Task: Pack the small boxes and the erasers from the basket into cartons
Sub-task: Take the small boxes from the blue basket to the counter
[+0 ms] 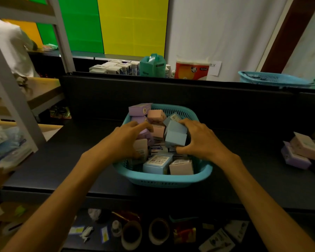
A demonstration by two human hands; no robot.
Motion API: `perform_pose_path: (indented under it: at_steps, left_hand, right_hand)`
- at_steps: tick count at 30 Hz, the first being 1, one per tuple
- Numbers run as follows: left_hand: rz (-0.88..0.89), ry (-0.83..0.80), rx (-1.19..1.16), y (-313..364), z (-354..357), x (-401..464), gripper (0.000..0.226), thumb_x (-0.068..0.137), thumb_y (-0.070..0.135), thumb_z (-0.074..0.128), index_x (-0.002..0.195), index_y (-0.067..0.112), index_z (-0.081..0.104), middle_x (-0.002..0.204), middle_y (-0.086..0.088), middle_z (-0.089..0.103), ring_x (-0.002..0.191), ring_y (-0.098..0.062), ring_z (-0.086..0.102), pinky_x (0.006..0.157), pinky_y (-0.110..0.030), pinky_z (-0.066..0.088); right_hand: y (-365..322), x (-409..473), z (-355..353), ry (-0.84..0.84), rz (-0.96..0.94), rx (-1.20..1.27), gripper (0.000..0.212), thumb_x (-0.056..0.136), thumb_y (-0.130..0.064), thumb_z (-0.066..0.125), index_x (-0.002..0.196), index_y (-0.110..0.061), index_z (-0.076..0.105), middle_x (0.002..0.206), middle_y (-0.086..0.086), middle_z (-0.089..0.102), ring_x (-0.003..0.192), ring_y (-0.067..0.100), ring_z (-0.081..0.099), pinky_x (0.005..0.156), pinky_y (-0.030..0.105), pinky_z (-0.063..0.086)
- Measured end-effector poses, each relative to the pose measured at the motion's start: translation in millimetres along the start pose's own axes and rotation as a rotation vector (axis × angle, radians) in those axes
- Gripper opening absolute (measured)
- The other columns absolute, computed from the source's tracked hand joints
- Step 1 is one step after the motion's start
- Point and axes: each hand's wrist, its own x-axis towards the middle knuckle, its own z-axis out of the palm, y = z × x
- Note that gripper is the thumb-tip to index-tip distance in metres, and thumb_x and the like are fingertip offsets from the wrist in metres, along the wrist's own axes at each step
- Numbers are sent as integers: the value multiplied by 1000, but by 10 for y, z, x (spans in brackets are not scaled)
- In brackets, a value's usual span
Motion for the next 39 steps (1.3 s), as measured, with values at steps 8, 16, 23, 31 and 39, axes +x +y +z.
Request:
perform_pose_path:
  at_steps: [8,16,23,31,39]
  left_hand:
    - [71,223,-99,51,-208,-60,76,66,25,79,123,48,35,125,10,39,106,-13,45,81,-30,49]
    - [290,371,-284,546,-257,-12,69,63,28,75,123,41,42,122,12,39,103,-10,48,75,-18,46]
    - [427,291,-276,1270,-77,247,70,68,27,77,118,52,34,125,11,39,100,-11,50,72,-14,42]
    - [503,263,-252,2345,469,642,69,72,23,76,124,45,35,133,8,36,110,-10,45,80,-13,41]
    - [381,234,-265,3229,1234,1157,69,72,26,76,121,49,33,128,8,34,110,-11,43,82,-21,43]
  right_hand:
    - [-13,-162,-176,77,-2,225,70,68,-34,80,127,-28,43,121,-4,51,106,10,51,89,34,52]
    - [185,-665,-525,316,58,515,65,72,-21,79,123,-31,40,117,-13,49,108,9,55,84,22,54]
    - [843,-1246,-736,455,232,413,63,73,-24,79,123,-31,41,120,-6,50,110,12,54,84,32,55]
    - [1798,-1905,-1139,524,326,343,63,75,-15,79,127,-21,45,120,0,49,102,8,54,71,7,49]
    - [2931,-2333,-1507,512,354,403,65,72,-16,80,122,-24,39,124,2,52,107,15,56,73,15,53]
